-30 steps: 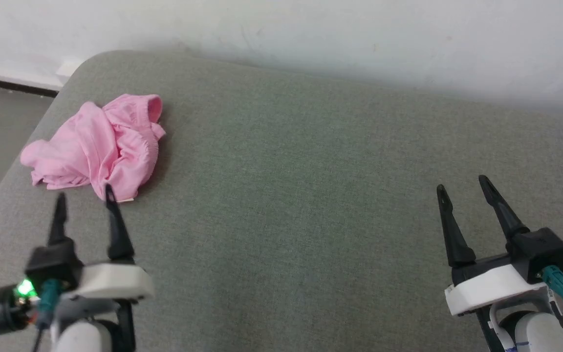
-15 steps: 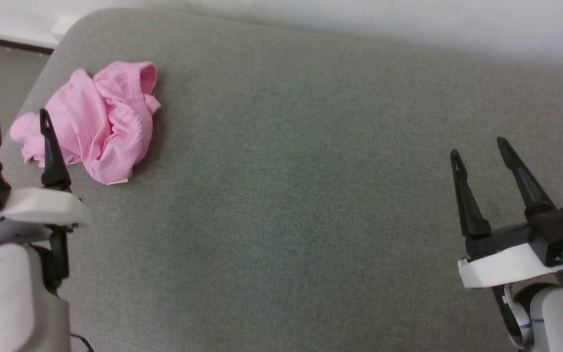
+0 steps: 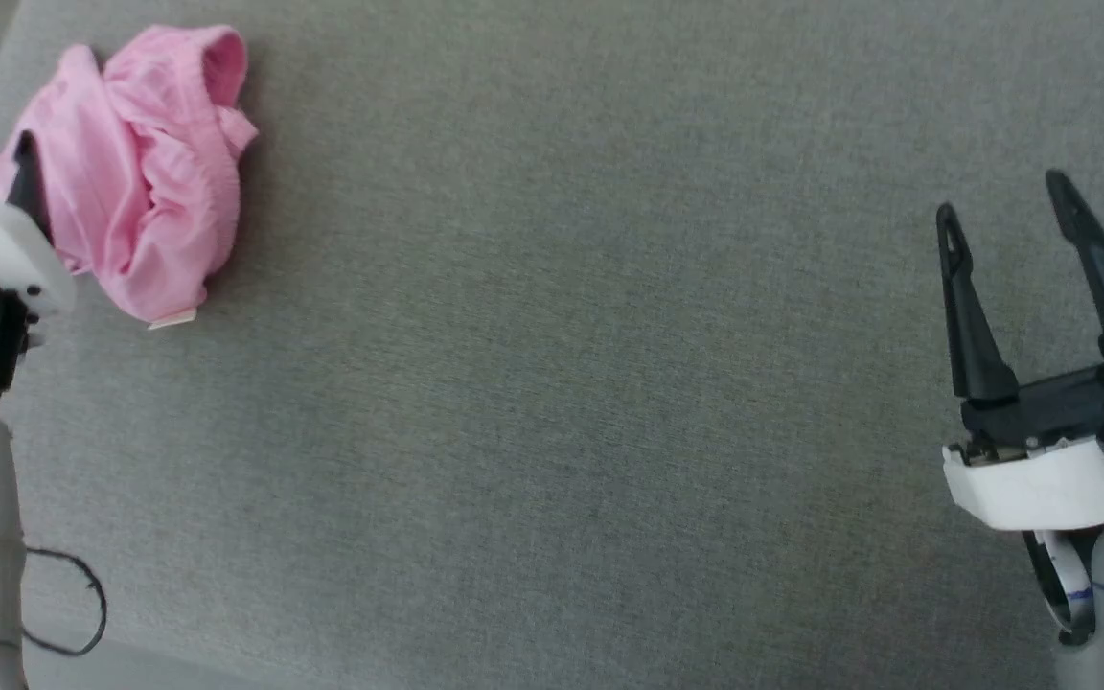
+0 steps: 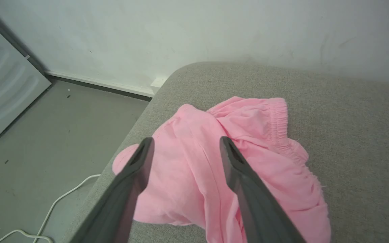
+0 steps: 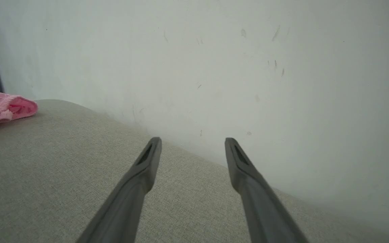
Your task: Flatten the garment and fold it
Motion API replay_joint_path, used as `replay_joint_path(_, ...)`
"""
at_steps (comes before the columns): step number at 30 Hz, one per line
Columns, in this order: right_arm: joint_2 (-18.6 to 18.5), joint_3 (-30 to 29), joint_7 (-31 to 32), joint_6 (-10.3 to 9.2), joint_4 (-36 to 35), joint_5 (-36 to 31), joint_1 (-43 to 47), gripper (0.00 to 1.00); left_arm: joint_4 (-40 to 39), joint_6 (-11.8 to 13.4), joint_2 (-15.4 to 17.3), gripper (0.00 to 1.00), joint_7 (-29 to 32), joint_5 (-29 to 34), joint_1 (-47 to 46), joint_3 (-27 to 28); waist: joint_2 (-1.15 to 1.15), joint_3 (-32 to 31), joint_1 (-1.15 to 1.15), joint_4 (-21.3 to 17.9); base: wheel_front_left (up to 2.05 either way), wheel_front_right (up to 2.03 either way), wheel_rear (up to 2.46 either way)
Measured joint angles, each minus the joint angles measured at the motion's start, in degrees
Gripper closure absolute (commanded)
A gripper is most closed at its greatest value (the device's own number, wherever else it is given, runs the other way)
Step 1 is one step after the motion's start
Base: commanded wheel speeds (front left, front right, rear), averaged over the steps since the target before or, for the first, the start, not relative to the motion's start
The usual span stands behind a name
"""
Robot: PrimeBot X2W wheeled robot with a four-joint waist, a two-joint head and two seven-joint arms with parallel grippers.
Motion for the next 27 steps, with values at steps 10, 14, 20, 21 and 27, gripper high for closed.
replay_joint_path(10, -1.4, 1.3, -1.2, 0.0, -4.0, -2.0, -3.2, 0.0, 3.4, -0.8, 6.4, 0.0, 14.9, -13.6, -6.0, -11.3, 0.0, 7.4, 0.0, -0.9, 0.0, 0.0, 0.0)
replay_joint_path(14, -1.9, 1.5, -1.6, 0.0, -4.7, -2.6, -3.3, 0.0, 5.5, -1.0, 7.3, 0.0, 21.6, -18.0, -7.9, -15.7, 0.0, 9.9, 0.0, -1.0, 0.0, 0.0, 0.0)
replay_joint_path(20, -2.2, 1.8, -2.4, 0.0, -5.6, -3.2, -4.7, 0.0, 6.4, -1.5, 11.0, 0.0, 26.8, -23.6, -11.8, -20.8, 0.0, 13.0, -0.02, -0.8, 0.0, 0.0, 0.0)
replay_joint_path(21, -2.2, 2.0, -2.5, 0.0, -5.7, -3.3, -5.0, 0.0, 6.6, -1.5, 11.5, 0.77, 27.1, -24.5, -12.2, -21.5, 0.0, 13.5, -0.02, -0.7, 0.0, 0.0, 0.0)
replay_joint_path(27, -2.3, 2.4, -3.1, 0.0, -5.6, -3.5, -5.8, 0.0, 8.4, -2.0, 15.1, 1.0, 26.9, -27.7, -15.2, -26.7, 0.0, 14.6, 0.0, 0.1, 0.0, 0.0, 0.0)
